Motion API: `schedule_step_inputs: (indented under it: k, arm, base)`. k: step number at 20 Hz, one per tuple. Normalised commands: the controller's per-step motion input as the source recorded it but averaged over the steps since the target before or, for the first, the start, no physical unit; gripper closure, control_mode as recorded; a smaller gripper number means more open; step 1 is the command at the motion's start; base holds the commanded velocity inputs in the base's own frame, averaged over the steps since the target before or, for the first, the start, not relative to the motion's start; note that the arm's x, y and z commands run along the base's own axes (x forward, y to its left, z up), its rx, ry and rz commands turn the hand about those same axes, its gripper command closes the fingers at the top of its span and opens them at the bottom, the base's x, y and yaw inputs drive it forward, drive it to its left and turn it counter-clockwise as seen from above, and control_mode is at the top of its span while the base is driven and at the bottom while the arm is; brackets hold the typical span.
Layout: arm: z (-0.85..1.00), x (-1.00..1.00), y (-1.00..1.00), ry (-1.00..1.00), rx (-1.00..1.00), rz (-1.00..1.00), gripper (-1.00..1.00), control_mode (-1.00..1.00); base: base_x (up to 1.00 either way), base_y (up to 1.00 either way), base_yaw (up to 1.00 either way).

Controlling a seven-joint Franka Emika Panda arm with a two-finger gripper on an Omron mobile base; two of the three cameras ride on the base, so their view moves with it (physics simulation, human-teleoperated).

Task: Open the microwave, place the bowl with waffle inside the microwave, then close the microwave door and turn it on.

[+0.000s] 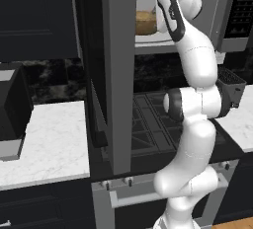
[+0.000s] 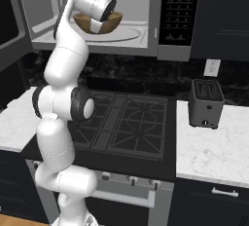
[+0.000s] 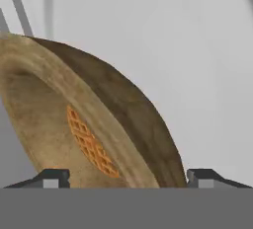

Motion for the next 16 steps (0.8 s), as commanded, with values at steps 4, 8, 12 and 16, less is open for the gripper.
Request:
schedule_step_inputs:
  k: [4,8,12,16]
  arm:
    - [-0.44,-0.91,-0.07,-0.93,0.13,0.00,-1.00,-1.00]
    - [-0.53,-0.89,0.46,-0.99,0.05,0.00,-1.00,-1.00]
    - [-0.18,-0.99,0.48,-0.73,0.00,0.00,-1.00,-1.00]
    - [0.33,-1.00,-0.13,-0.43,0.00,0.00,-1.00,-1.00]
  base:
    - [0.00,0.00,0.00]
    - [0.00,0.00,0.00]
    - [0.00,0.00,0.00]
    - [0.00,0.00,0.00]
